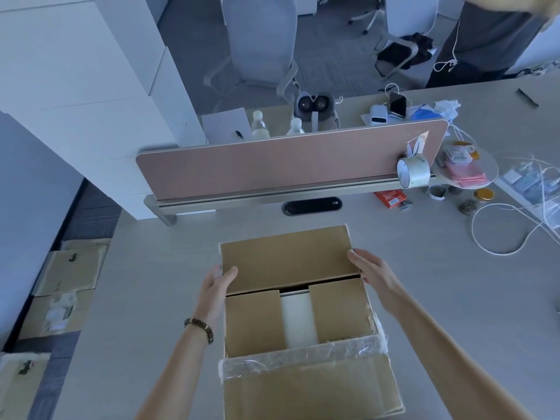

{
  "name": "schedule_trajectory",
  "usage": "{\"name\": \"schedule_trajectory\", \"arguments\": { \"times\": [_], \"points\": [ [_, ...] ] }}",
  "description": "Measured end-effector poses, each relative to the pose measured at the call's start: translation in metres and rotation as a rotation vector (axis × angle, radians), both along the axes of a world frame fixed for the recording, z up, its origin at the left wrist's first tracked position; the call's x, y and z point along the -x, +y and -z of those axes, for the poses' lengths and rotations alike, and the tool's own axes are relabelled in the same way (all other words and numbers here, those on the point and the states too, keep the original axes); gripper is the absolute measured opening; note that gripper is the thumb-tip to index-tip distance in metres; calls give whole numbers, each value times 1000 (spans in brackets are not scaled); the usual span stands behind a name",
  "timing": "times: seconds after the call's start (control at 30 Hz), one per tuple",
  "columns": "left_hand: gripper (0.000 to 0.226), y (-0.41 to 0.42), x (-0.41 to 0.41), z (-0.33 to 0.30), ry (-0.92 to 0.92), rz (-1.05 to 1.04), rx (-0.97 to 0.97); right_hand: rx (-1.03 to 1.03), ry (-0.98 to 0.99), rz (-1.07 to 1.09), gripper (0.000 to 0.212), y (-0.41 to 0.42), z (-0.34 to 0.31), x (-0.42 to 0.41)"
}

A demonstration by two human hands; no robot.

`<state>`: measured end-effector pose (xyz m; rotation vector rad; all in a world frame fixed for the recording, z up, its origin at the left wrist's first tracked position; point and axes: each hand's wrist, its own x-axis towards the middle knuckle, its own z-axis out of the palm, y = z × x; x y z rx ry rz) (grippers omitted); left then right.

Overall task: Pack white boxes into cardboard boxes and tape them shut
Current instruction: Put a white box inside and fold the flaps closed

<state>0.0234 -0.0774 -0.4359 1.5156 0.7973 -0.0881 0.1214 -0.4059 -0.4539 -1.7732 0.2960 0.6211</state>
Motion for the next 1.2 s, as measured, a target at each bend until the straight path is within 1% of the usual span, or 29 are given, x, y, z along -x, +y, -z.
{"name": "schedule_trajectory", "arguments": {
  "times": [0.07,0.17,0.23,0.27,0.37,0.4,0.5,0.53,0.57,0.63,0.67,0.7,0.73,0.8,0.87,0.9,0.97,1.1,1.2],
  "points": [
    [67,0,4,-3,-12,-7,-10,-27,-30,1,72,-1,-4,3],
    [61,-1,15,-9,-29,9,-3,-100,-44,21,68,-3,-9,7],
    [49,-1,24,-13,-55,-27,19,-145,-25,76,63,-5,-16,14],
    [45,-2,28,-15,-72,-65,35,-155,-19,97,69,-6,-20,18],
    [47,-2,42,-18,-91,-153,36,-152,-18,111,107,-11,-24,31],
    [49,-1,46,-19,-94,-159,28,-155,-17,112,110,-13,-24,36],
    [57,-3,63,-16,-131,-97,10,-142,-18,89,97,-19,-21,46],
    [57,-4,68,-15,-134,-66,-12,-135,-12,85,88,-20,-21,50],
    [54,-6,73,-12,-134,-30,-37,-122,-7,82,76,-22,-19,54],
    [43,-10,84,-4,-91,64,-138,-104,-17,40,45,-26,-15,64],
    [47,-11,88,1,-55,124,-217,-86,-25,11,33,-26,-12,68],
    [52,-11,92,9,-19,184,-295,-47,-36,-15,26,-27,-10,72],
    [51,-12,96,14,24,226,-352,11,-54,-39,23,-25,-9,76],
    [41,-17,101,23,87,289,-429,144,-106,-81,28,-20,-9,85],
    [30,-27,105,27,106,303,-527,252,-168,-127,35,-15,-5,92],
    [28,-32,106,27,103,297,-572,305,-193,-163,37,-14,-2,96],
    [28,-41,107,26,88,275,-614,391,-229,-220,41,-12,2,102],
    [31,-53,105,29,86,246,-651,486,-240,-271,54,-10,8,110],
    [44,-57,106,36,91,233,-681,539,-242,-315,62,-10,10,111]
  ]
}}
